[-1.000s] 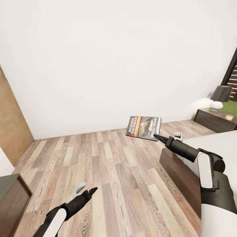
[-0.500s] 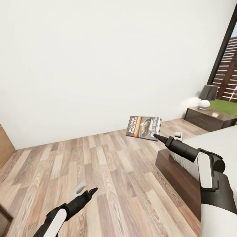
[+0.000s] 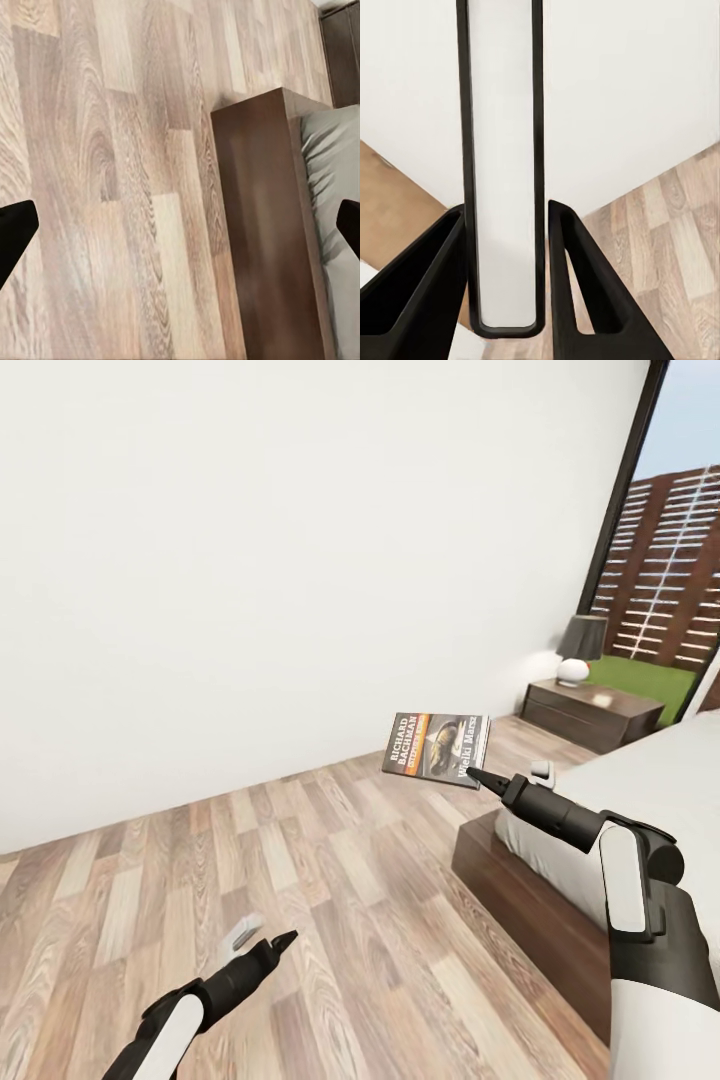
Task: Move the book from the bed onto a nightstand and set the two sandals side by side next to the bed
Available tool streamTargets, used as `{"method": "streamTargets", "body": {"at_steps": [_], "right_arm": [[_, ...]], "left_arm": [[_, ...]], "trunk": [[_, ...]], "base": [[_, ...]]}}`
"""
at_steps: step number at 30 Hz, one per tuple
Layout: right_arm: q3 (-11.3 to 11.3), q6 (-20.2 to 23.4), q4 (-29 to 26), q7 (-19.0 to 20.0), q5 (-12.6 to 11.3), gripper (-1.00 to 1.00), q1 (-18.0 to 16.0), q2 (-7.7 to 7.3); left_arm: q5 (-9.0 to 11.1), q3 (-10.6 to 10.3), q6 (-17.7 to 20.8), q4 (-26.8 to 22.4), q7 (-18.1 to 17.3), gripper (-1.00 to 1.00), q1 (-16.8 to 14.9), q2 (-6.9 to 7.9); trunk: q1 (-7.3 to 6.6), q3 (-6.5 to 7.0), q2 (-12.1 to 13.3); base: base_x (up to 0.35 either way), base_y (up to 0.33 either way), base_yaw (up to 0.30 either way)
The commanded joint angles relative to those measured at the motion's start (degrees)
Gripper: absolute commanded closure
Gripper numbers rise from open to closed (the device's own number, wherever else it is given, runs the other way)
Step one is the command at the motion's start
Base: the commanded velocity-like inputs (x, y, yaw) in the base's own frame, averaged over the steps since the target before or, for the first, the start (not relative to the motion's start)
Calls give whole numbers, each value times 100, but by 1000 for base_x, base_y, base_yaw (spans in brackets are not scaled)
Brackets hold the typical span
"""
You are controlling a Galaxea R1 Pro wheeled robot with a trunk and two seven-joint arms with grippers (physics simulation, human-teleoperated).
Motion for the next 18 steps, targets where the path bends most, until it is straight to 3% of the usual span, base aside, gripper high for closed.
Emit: {"method": "streamTargets", "body": {"at_steps": [1,18], "right_arm": [[-8,36,-2,45,-15,100,-7,2],[-12,36,-2,45,-22,100,-8,2]], "left_arm": [[26,-5,17,-1,-2,-100,-2,4],[26,-5,15,13,-4,-100,-2,-8]], "trunk": [[2,-6,-2],[2,-6,-2]], "base": [[284,142,-260],[284,147,-260]]}}
